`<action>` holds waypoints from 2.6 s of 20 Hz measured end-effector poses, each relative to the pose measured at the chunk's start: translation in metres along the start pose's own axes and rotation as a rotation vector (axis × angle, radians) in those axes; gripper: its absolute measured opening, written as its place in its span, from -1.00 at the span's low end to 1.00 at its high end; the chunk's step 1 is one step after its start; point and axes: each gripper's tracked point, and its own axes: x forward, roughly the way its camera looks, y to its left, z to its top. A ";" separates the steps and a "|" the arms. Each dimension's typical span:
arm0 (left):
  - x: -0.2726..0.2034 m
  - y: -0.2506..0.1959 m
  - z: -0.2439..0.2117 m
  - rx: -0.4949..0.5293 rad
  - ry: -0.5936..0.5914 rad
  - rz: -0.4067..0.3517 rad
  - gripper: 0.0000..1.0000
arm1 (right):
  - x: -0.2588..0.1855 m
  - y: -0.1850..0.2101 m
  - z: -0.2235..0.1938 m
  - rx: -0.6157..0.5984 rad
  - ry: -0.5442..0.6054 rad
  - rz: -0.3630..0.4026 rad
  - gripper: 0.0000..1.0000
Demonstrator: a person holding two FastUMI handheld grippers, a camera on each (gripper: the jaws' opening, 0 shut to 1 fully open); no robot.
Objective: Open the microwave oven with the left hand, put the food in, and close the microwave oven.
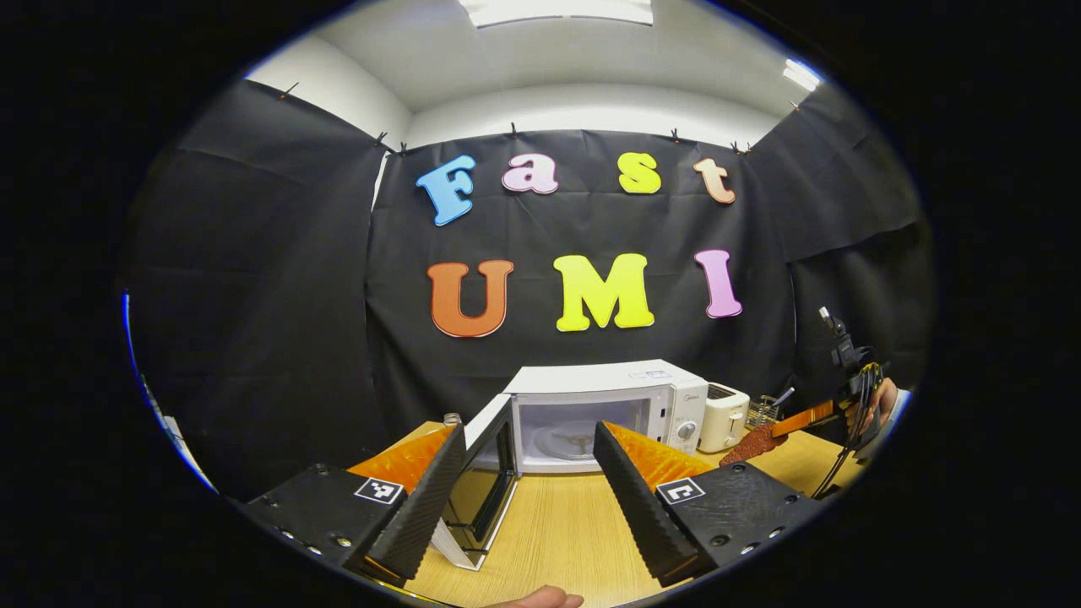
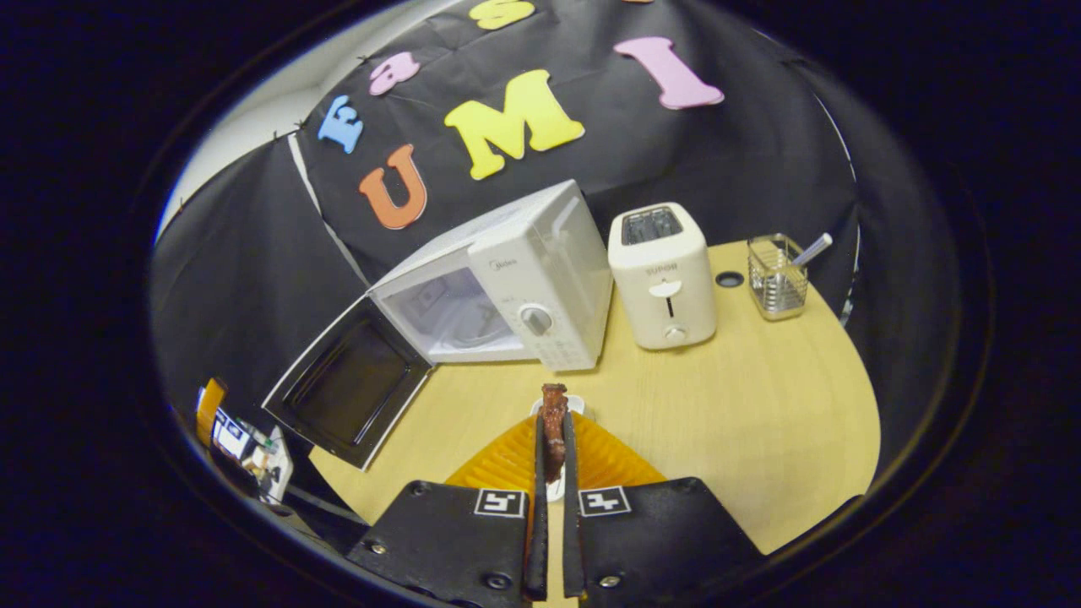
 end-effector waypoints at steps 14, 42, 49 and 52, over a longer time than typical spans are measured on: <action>-0.023 0.020 -0.001 -0.038 0.014 -0.028 0.86 | 0.041 0.127 0.016 -0.319 -0.155 -0.054 -0.80; 0.004 0.115 -0.042 -0.020 0.036 0.119 0.85 | 0.366 0.196 0.070 0.196 -0.276 -0.141 -0.78; 0.007 0.127 -0.053 -0.042 0.078 0.143 0.87 | 0.367 0.173 0.076 0.264 -0.379 -0.211 -0.66; 0.005 0.133 -0.055 -0.044 0.080 0.158 0.87 | 0.351 0.167 0.089 0.157 -0.454 -0.294 0.58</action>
